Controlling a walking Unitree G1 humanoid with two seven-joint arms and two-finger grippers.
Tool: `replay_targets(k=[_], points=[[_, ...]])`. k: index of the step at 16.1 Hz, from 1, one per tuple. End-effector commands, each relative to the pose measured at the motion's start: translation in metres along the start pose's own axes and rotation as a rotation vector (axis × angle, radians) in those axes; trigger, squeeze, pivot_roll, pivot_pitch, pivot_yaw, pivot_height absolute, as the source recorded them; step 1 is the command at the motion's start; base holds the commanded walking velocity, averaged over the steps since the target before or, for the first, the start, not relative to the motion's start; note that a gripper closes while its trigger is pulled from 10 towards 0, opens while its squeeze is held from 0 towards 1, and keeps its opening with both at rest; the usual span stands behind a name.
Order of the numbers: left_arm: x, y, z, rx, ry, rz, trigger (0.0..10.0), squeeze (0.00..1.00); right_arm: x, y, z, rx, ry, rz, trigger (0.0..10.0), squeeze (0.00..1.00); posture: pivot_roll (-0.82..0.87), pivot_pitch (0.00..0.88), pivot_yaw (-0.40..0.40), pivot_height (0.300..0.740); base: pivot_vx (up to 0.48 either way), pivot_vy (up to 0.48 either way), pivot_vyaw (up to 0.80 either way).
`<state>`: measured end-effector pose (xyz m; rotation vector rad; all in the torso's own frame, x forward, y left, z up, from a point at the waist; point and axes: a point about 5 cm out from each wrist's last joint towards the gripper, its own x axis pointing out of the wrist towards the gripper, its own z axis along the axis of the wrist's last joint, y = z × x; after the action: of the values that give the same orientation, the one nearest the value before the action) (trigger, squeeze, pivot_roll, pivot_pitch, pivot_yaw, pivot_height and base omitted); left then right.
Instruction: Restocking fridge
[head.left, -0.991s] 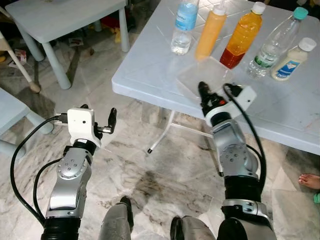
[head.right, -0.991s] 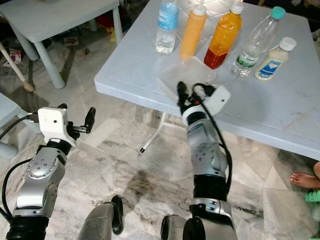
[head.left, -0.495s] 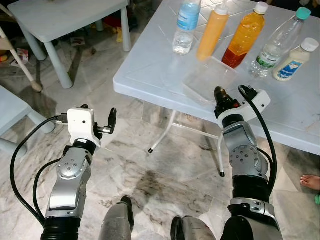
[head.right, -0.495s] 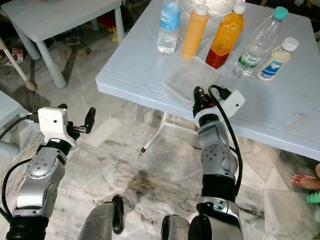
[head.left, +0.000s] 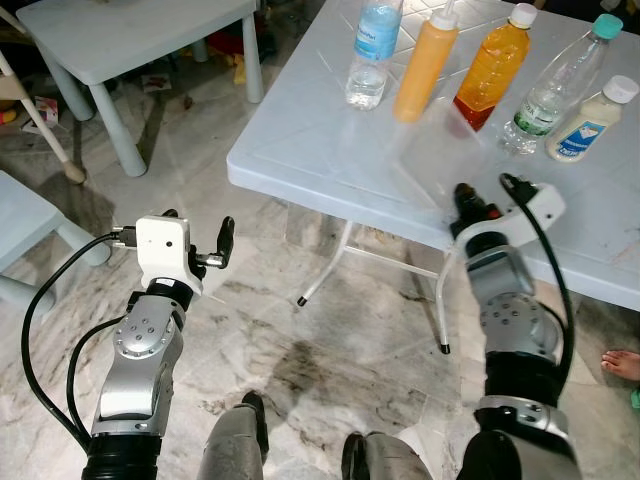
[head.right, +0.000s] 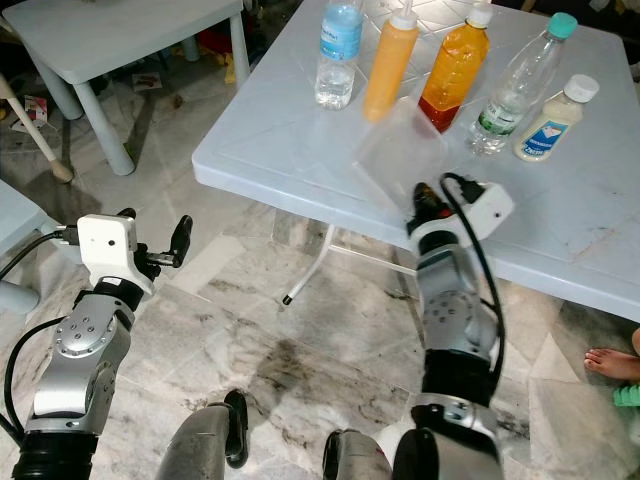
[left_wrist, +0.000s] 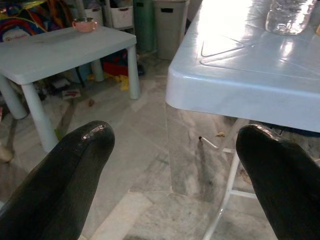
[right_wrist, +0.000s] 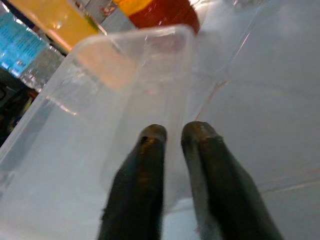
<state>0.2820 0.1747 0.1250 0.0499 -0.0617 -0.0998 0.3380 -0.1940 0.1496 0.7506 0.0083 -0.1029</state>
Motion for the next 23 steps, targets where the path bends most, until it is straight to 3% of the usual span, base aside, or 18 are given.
replay_targets(k=[1, 2, 3, 4, 5, 6, 9, 10, 13, 16, 18, 21, 23], points=[[-0.001, -0.001, 0.002, 0.002, -0.006, -0.01, 10.0, 0.0, 0.0, -0.003, 0.005, 0.005, -0.008, -0.01, 0.0, 0.0, 0.05, 0.178, -0.008, 0.74, 0.0, 0.0, 0.0], [0.0, -0.002, 0.003, 0.001, -0.007, -0.01, 10.0, 0.0, 0.0, -0.003, 0.009, -0.013, -0.02, -0.003, 0.0, 0.0, 0.05, 0.176, -0.008, 0.74, 0.0, 0.0, 0.0], [0.001, -0.002, 0.003, 0.001, -0.008, -0.011, 10.0, 0.0, 0.0, 0.0, 0.013, -0.038, -0.029, 0.018, 1.0, 0.0, 0.05, 0.175, -0.007, 0.74, 0.0, 0.0, 0.0], [0.001, -0.002, 0.003, 0.001, -0.009, -0.011, 10.0, 0.0, -0.001, 0.002, 0.017, -0.062, -0.042, 0.03, 0.9, 0.0, 0.05, 0.175, -0.007, 0.74, 0.0, 0.0, 0.0], [0.001, -0.002, 0.003, 0.002, -0.008, -0.012, 10.0, 0.0, -0.002, 0.002, 0.02, -0.086, -0.051, 0.035, 3.2, 0.0, 0.05, 0.174, -0.007, 0.74, 0.0, 0.0, 0.0], [0.0, -0.001, 0.003, 0.003, -0.007, -0.011, 10.0, 0.0, -0.003, 0.002, 0.022, -0.121, -0.058, 0.042, 9.9, 0.0, 0.05, 0.174, -0.007, 0.74, 0.0, 0.0, 0.0], [0.0, -0.002, 0.003, 0.001, -0.008, -0.013, 10.0, 0.0, -0.007, 0.006, 0.028, -0.198, -0.084, 0.084, 10.0, 0.0, 0.05, 0.175, -0.006, 0.74, 0.0, 0.0, 0.0], [0.0, -0.002, 0.003, -0.001, -0.008, -0.013, 10.0, 0.0, -0.011, 0.011, 0.029, -0.242, -0.103, 0.117, 10.0, 1.0, 0.04, 0.177, -0.006, 0.74, 0.0, 0.0, 0.0], [-0.001, -0.003, 0.002, -0.004, -0.003, -0.015, 10.0, 0.0, -0.023, 0.016, 0.022, -0.271, -0.112, 0.139, 10.0, 1.0, 0.04, 0.184, -0.008, 0.74, 0.0, 0.0, 0.0], [-0.002, -0.004, 0.001, -0.006, 0.0, -0.016, 10.0, 0.0, -0.029, 0.004, 0.01, -0.269, -0.043, 0.134, 10.0, 1.0, 0.04, 0.19, -0.008, 0.74, 0.0, 0.0, 0.0], [-0.003, -0.004, 0.0, -0.006, 0.003, -0.018, 10.0, 0.0, -0.03, -0.003, 0.011, -0.22, -0.015, 0.176, 10.0, 1.0, 0.04, 0.197, -0.008, 0.74, 0.0, 0.0, 0.0], [-0.006, 0.0, -0.002, -0.003, 0.012, -0.012, 10.0, 0.0, -0.035, -0.012, 0.019, -0.221, -0.025, 0.184, 10.0, 1.0, 0.03, 0.2, -0.007, 0.74, 0.0, 0.0, 0.0], [-0.006, -0.003, -0.004, -0.005, 0.018, -0.022, 10.0, 0.0, -0.032, -0.015, 0.022, -0.128, -0.018, 0.194, 10.0, 1.0, 0.03, 0.202, -0.001, 0.74, 0.0, 0.0, 0.0]])
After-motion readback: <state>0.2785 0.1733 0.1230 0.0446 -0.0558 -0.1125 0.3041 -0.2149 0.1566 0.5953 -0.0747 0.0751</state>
